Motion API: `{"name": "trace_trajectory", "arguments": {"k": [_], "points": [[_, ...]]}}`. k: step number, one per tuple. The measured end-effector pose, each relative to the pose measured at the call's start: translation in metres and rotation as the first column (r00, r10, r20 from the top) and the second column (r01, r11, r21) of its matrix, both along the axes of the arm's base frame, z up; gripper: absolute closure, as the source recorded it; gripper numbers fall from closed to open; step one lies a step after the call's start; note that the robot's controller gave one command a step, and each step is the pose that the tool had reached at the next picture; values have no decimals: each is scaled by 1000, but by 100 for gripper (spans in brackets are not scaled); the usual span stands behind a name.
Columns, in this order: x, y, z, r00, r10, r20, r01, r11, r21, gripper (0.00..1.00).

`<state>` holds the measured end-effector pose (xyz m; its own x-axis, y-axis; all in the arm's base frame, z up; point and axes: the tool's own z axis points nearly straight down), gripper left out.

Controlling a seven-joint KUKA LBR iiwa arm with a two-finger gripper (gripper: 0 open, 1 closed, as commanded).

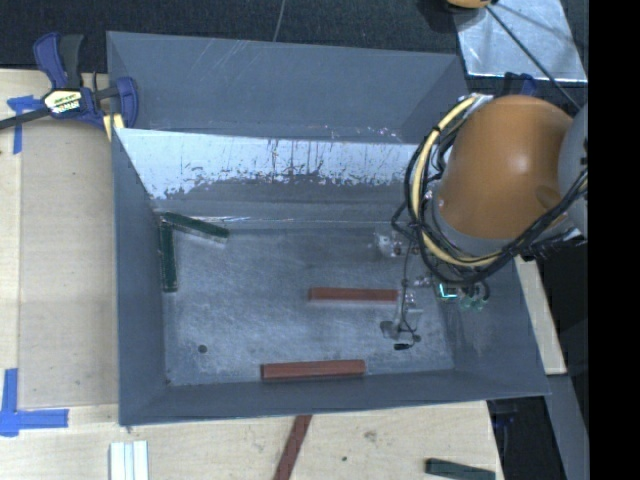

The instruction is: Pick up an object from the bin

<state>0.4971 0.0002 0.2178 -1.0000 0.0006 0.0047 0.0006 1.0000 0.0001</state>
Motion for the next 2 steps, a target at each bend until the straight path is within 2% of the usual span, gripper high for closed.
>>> {"name": "trace_trajectory", "arguments": {"k": [2], "points": [[3,0,2,1000,0,9,0,1000,0,0]]}}
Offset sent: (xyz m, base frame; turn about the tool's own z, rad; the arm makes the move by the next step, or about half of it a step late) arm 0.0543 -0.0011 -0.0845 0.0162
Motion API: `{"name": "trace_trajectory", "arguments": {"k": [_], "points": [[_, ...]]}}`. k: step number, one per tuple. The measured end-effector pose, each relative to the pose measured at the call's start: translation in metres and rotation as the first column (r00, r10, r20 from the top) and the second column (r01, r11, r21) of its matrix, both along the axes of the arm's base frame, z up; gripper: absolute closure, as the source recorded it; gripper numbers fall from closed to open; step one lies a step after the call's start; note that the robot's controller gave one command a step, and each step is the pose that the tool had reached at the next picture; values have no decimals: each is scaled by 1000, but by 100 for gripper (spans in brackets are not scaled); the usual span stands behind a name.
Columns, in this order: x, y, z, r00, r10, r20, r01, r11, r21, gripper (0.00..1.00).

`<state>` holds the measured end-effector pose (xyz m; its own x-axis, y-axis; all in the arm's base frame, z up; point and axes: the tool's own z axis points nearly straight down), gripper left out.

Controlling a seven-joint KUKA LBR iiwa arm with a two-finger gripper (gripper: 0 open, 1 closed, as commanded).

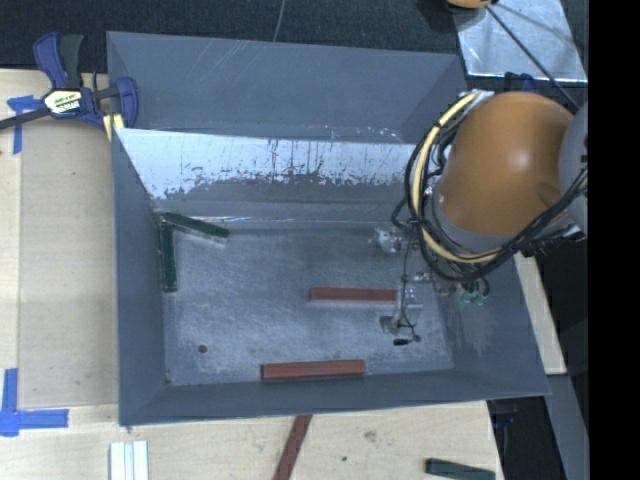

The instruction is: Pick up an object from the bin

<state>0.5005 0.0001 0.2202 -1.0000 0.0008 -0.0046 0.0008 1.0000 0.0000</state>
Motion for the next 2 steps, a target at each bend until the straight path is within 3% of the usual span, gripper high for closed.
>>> {"name": "trace_trajectory", "arguments": {"k": [1,2], "points": [[16,-24,-34,994,104,-14,-104,995,2,0],[51,-3,-146,980,200,7,-200,980,-2,100]]}}
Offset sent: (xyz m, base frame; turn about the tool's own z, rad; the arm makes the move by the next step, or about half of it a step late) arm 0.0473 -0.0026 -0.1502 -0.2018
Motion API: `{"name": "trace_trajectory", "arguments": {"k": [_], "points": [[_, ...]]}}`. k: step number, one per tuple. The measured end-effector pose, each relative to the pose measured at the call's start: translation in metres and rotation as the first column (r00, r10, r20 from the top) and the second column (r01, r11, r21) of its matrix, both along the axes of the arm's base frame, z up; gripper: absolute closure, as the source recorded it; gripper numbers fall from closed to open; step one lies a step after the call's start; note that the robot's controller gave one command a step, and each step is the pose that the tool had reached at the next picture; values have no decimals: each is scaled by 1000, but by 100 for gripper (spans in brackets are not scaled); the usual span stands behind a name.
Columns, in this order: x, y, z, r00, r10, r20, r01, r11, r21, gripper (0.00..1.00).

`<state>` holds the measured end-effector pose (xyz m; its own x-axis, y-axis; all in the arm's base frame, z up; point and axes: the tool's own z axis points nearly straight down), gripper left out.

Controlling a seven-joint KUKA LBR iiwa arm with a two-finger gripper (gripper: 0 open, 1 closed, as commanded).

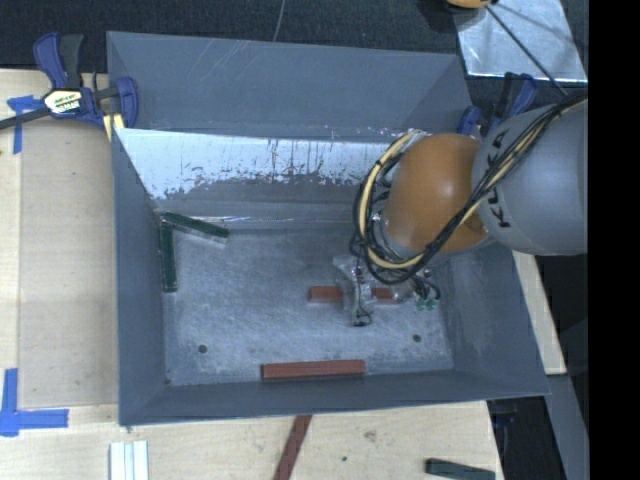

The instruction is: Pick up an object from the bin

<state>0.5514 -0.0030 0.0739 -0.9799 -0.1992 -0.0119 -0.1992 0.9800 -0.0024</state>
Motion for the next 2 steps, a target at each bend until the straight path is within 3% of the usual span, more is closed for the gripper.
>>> {"name": "trace_trajectory", "arguments": {"k": [1,2], "points": [[-3,0,-3,1000,0,-8,0,1000,0,0],[-2,1,-2,1000,0,-5,0,1000,1,100]]}}
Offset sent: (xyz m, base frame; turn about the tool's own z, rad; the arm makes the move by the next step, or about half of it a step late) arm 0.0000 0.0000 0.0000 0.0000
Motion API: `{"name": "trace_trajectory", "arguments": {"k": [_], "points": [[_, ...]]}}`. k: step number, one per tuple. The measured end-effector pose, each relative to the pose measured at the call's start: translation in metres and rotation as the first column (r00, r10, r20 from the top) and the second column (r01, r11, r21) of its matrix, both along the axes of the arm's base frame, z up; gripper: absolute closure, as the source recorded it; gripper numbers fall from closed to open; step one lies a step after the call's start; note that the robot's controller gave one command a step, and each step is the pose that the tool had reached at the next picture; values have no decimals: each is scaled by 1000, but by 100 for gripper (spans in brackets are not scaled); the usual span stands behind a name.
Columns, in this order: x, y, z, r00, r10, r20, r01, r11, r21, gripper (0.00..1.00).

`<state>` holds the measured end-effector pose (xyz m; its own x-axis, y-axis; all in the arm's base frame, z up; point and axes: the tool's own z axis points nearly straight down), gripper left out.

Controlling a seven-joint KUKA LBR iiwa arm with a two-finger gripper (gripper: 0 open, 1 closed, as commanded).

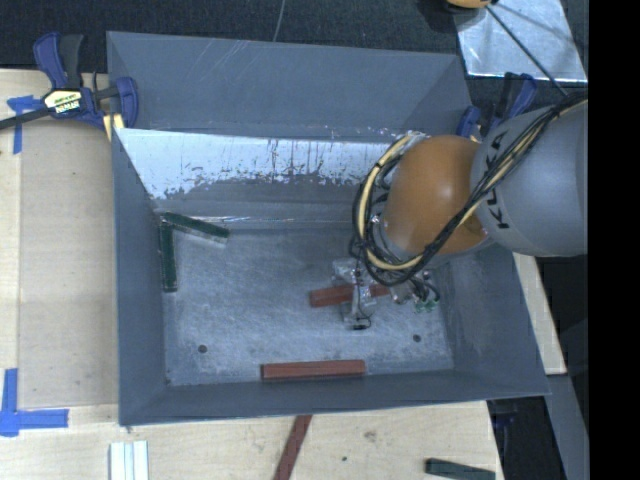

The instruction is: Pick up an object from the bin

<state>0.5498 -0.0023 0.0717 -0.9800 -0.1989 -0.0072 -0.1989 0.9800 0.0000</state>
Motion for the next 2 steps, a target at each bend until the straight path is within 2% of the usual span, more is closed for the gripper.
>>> {"name": "trace_trajectory", "arguments": {"k": [1,2], "points": [[0,0,0,1000,0,0,0,1000,0,100],[-26,4,182,1000,-10,4,10,1000,-1,100]]}}
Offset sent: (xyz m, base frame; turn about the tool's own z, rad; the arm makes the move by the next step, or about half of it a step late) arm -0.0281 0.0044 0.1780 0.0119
